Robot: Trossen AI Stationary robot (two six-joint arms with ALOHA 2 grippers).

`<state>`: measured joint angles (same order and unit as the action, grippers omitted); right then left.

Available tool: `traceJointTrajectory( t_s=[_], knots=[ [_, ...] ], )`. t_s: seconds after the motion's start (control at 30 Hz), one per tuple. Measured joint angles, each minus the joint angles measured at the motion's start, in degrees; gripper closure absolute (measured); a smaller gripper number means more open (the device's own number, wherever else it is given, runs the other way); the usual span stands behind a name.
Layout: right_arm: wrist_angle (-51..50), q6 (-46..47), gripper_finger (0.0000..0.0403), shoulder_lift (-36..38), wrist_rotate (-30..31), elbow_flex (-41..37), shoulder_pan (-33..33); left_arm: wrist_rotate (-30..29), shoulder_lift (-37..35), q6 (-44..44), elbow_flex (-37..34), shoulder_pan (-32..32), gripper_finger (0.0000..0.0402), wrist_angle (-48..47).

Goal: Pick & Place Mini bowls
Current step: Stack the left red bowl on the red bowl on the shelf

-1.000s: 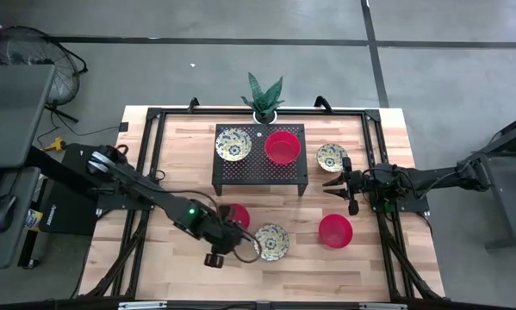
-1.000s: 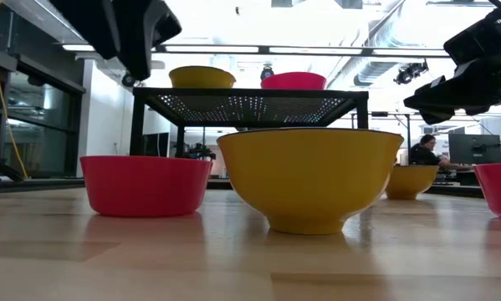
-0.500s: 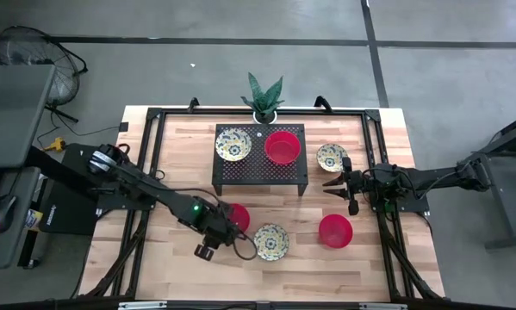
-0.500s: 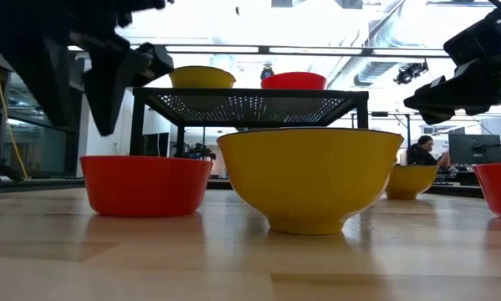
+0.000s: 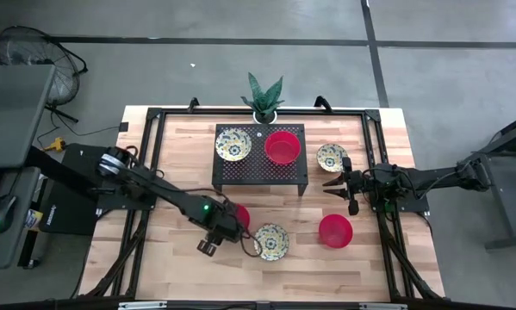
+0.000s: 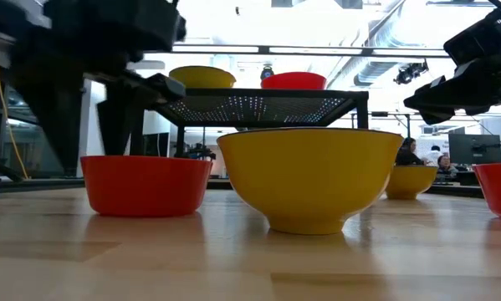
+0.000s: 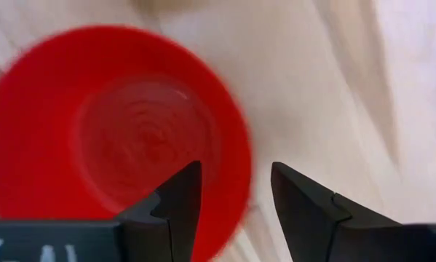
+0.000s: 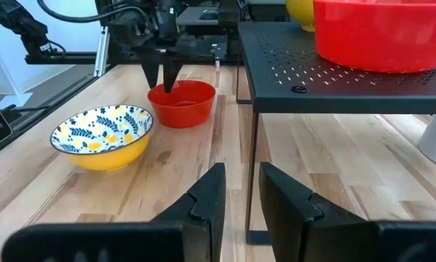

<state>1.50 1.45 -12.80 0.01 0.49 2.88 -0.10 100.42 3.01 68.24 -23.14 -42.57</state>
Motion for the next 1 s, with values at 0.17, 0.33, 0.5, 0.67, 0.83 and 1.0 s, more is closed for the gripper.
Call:
traceJointTrajectory(
  t_s=[0.17,0.33,0.5,0.67,0.83,1.0],
  knots=[
    [0.0,0.0,0.0329,0.0,0.0,0.0,0.0,-0.4,0.0,0.2,0.0,0.0,0.0241,-0.4],
    [0.0,0.0,0.0329,0.0,0.0,0.0,0.0,-0.9,0.1,1.1,0.0,0.1,0.0241,-0.3],
    [0.0,0.0,0.0329,0.0,0.0,0.0,0.0,-0.2,3.0,1.7,0.0,1.0,0.0241,0.5],
    [0.0,0.0,0.0329,0.0,0.0,0.0,0.0,0.8,3.7,1.6,0.0,1.0,0.0241,2.5],
    [0.0,0.0,0.0329,0.0,0.0,0.0,0.0,0.7,3.7,1.2,0.1,1.0,0.0253,2.3],
    [0.0,0.0,0.0329,0.0,0.0,0.0,0.0,0.6,3.7,1.0,0.1,1.0,0.0306,2.1]
  ],
)
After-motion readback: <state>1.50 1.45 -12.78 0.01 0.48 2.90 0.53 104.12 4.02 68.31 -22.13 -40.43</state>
